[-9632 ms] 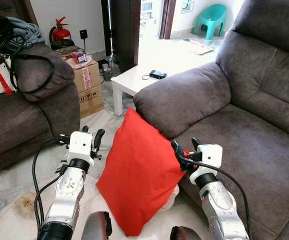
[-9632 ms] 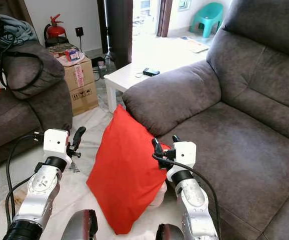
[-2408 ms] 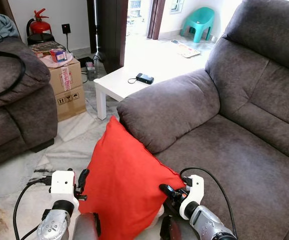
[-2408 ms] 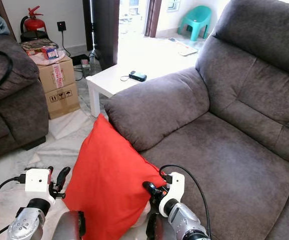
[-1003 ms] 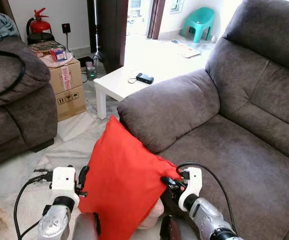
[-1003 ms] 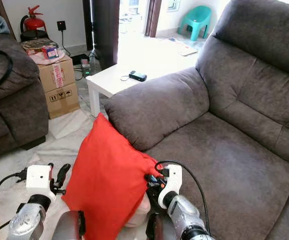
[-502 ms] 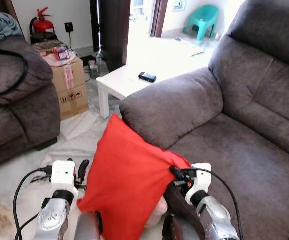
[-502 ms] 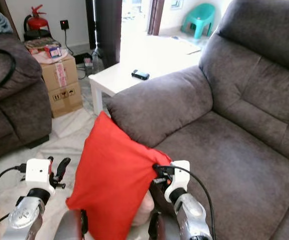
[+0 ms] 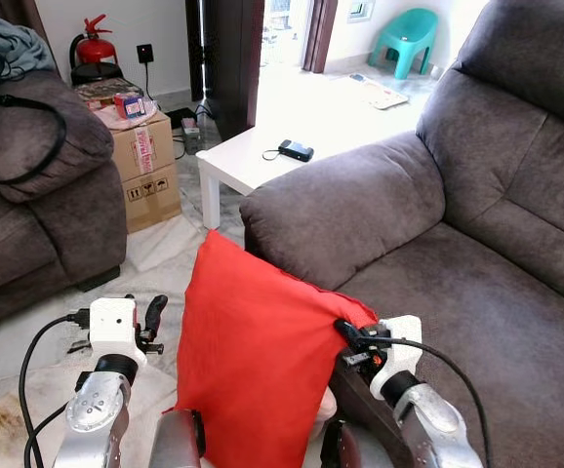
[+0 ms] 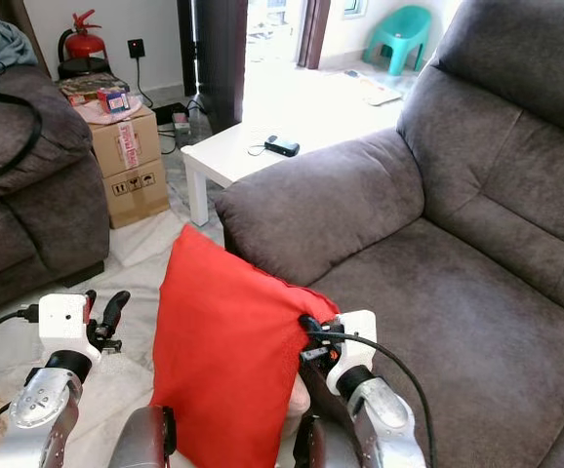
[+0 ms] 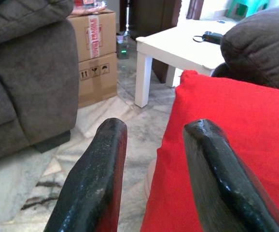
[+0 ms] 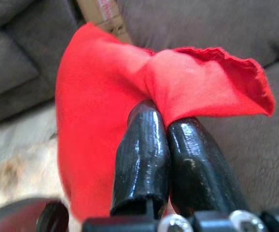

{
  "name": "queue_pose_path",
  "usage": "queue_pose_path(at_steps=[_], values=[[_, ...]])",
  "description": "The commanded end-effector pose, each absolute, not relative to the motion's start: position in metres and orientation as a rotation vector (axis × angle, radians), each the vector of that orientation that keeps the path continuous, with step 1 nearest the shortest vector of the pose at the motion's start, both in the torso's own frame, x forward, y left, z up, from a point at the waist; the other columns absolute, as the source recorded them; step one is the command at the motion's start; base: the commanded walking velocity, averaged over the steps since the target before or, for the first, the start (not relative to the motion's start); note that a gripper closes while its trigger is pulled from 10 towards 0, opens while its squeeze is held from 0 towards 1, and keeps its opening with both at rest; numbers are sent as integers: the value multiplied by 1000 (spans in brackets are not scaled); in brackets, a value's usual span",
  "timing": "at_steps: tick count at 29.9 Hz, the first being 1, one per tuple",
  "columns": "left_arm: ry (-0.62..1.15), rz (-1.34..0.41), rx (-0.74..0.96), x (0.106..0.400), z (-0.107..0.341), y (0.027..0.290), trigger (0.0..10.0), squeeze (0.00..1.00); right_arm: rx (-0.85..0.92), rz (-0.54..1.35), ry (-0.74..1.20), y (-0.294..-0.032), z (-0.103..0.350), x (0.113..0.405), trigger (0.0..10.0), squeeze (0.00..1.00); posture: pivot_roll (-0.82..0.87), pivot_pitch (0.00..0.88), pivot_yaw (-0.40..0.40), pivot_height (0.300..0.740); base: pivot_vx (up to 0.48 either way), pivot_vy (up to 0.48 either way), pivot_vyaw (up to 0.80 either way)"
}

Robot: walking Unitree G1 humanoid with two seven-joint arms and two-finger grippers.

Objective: Move the pillow to the sofa from floor

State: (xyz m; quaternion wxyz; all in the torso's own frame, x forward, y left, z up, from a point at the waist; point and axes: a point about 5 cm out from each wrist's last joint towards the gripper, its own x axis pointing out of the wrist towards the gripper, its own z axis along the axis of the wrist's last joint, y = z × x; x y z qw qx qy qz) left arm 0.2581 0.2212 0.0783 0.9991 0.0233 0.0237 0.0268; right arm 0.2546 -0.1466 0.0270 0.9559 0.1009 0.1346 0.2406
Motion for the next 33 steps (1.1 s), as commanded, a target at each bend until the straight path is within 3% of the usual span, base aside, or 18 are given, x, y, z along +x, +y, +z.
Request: queue_pose_path(at_steps=[1, 6, 16, 26, 33], values=[[54, 52, 30, 258, 79, 223, 10000, 0, 176, 541, 218, -154, 44, 259, 10000, 0, 149, 0, -139, 593, 0, 0, 0], [64, 78, -83, 254, 84, 237, 10000, 0, 146, 763, 337, -160, 43, 243, 10000, 0, 159, 0, -151, 593, 0, 0, 0], [48, 34, -181, 250, 98, 246, 10000, 0, 95, 1028, 492, -172, 45, 218, 10000, 0, 166, 0, -162, 593, 0, 0, 0], [-16, -73, -341, 257, 119, 236, 10000, 0, 96, 1137, 508, -176, 56, 214, 10000, 0, 160, 0, -162, 593, 0, 0, 0], [39, 167, -282, 253, 104, 272, 10000, 0, 76, 1083, 491, -169, 50, 219, 10000, 0, 162, 0, -161, 593, 0, 0, 0]])
